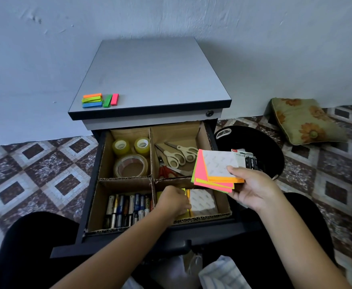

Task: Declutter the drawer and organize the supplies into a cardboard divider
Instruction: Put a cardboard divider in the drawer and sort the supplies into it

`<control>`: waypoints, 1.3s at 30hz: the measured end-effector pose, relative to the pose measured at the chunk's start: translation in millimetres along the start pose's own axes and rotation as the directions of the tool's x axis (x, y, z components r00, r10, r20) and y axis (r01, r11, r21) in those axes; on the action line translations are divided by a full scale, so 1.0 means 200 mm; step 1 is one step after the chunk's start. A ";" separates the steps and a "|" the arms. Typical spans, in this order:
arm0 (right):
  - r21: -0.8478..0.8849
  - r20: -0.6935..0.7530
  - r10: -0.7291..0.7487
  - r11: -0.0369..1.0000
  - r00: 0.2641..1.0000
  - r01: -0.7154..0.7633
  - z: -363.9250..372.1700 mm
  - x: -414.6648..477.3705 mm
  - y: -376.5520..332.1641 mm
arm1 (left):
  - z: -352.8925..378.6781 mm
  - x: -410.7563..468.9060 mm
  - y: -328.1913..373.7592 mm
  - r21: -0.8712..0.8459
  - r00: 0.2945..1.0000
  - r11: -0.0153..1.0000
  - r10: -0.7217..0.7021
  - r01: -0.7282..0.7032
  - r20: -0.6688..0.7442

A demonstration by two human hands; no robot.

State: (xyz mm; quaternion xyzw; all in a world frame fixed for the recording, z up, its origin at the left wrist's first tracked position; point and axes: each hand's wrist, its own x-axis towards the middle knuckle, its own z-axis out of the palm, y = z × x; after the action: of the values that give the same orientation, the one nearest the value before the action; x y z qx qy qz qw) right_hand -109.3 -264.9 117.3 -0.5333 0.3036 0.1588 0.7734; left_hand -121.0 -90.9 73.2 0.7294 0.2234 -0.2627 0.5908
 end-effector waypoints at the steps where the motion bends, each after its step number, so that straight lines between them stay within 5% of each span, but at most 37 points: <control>1: 0.003 0.004 -0.002 1.000 1.000 0.002 0.00 0.00 0.01 | -0.01 -0.01 0.01 -0.024 1.000 1.000 -0.012 0.013 0.022; 5: -0.045 0.051 -0.040 0.998 0.998 0.042 0.02 -0.01 0.04 | -0.07 -0.06 0.07 -0.028 0.994 1.000 -0.001 0.004 0.106; 10: -0.117 0.077 -0.093 0.988 0.993 0.102 0.04 -0.01 0.08 | -0.17 -0.13 0.15 -0.420 0.952 0.905 0.070 0.064 0.296; 18: -0.262 0.061 -0.130 0.955 0.990 0.141 0.08 -0.01 0.12 | -0.17 -0.12 0.12 -0.226 0.987 0.971 0.107 -0.078 0.121; 24: -0.295 0.039 -0.131 0.946 0.991 0.136 0.05 -0.02 0.11 | -0.17 -0.10 0.07 -0.254 0.990 0.965 0.098 -0.069 0.105; 39: -0.070 -0.081 -0.231 0.972 0.970 0.225 -0.01 0.01 0.00 | -0.11 -0.02 0.02 -0.074 0.985 0.997 0.007 0.006 0.171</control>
State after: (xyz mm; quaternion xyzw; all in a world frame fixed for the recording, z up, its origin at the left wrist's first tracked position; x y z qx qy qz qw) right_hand -108.6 -266.8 115.9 -0.5945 0.2694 0.0541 0.7557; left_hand -119.6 -70.9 82.8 0.6816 0.1813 -0.3160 0.6346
